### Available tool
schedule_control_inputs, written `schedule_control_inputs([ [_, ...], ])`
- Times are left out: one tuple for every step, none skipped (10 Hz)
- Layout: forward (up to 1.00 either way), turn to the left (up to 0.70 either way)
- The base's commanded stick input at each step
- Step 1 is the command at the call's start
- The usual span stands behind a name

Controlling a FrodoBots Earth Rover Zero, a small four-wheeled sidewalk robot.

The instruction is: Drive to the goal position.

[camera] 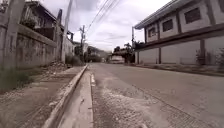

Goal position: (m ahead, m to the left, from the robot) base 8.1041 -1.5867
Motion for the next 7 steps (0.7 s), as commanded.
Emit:
schedule_control_inputs([
  [0.05,0.0],
  [0.06,0.0],
  [0.05,0.0],
  [0.05,0.0],
  [0.05,0.0],
  [0.06,0.0],
  [0.06,0.0],
])
